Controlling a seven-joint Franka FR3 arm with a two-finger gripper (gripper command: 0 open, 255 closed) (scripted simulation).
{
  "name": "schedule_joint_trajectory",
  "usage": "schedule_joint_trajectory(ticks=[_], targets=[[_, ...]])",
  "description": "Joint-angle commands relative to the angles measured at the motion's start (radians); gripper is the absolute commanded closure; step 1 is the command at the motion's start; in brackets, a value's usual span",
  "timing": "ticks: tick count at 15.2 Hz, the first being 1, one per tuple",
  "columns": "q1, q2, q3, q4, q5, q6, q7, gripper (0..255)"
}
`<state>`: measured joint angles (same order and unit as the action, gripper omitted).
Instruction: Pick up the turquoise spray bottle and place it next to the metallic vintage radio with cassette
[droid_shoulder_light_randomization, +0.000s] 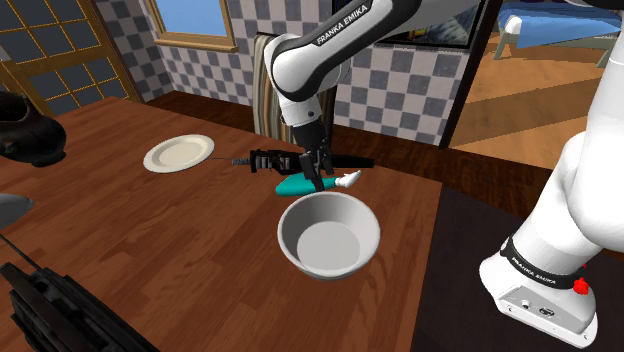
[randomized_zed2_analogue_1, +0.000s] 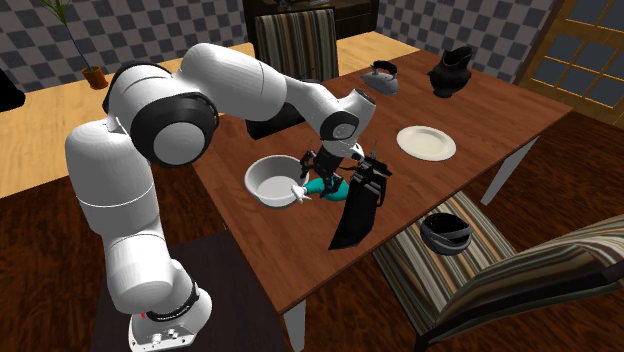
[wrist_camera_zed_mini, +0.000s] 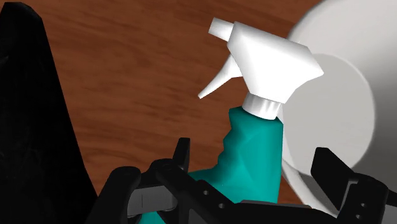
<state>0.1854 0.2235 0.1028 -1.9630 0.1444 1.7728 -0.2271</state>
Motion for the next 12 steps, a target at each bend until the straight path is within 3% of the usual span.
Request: schedule_joint_trajectory(ticks=[1, 3, 4, 12], targets=[[0.0, 0.0, 0.0, -0.001, 0.0, 0.001, 0.0, 0], [0.0, 0.0, 0.0, 0.0, 0.0, 0.001, 0.0, 0], [0.0, 0.0, 0.0, 0.0, 0.0, 0.001, 0.0, 255], [0.0, 0.0, 0.0, 0.0, 0.0, 0.001, 0.0, 255]])
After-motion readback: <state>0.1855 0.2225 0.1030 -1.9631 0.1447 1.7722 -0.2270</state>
